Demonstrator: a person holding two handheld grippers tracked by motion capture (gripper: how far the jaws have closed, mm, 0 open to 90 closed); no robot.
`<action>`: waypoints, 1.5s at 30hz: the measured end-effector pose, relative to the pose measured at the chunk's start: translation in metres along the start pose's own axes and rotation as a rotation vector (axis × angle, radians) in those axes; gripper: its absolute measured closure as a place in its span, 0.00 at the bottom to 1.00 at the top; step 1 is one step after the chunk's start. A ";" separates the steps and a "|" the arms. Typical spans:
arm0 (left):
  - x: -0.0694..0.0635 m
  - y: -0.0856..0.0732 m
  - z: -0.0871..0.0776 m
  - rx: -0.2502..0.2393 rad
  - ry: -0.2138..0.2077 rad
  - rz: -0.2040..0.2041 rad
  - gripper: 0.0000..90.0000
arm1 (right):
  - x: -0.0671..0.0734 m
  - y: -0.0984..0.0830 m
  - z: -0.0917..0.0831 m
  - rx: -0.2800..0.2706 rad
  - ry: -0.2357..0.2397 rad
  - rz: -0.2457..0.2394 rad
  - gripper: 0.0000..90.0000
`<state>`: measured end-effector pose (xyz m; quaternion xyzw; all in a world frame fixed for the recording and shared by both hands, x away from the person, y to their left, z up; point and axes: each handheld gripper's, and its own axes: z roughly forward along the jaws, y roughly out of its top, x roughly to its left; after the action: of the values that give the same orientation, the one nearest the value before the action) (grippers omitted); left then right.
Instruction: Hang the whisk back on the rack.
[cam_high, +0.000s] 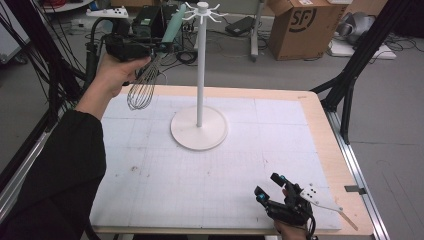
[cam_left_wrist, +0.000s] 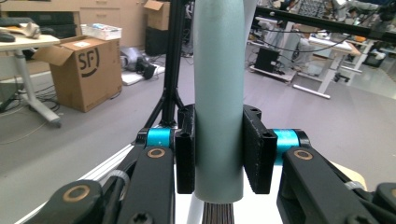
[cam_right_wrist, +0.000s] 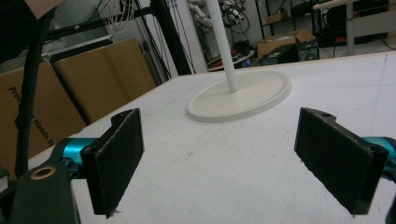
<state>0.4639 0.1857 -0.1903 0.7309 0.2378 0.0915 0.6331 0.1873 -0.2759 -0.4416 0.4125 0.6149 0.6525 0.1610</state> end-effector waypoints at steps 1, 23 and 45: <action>0.000 0.001 0.002 -0.001 -0.002 0.000 0.77 | 0.000 0.000 0.000 0.000 0.000 0.000 0.16; 0.007 -0.011 0.017 -0.038 -0.032 -0.028 0.66 | -0.002 0.000 -0.003 -0.010 -0.012 0.011 0.16; -0.015 -0.062 -0.014 -0.107 -0.056 -0.003 0.35 | -0.001 0.000 -0.004 -0.014 -0.015 0.011 0.16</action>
<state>0.4299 0.1964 -0.2450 0.6979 0.2159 0.0826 0.6779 0.1850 -0.2789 -0.4416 0.4197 0.6068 0.6546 0.1648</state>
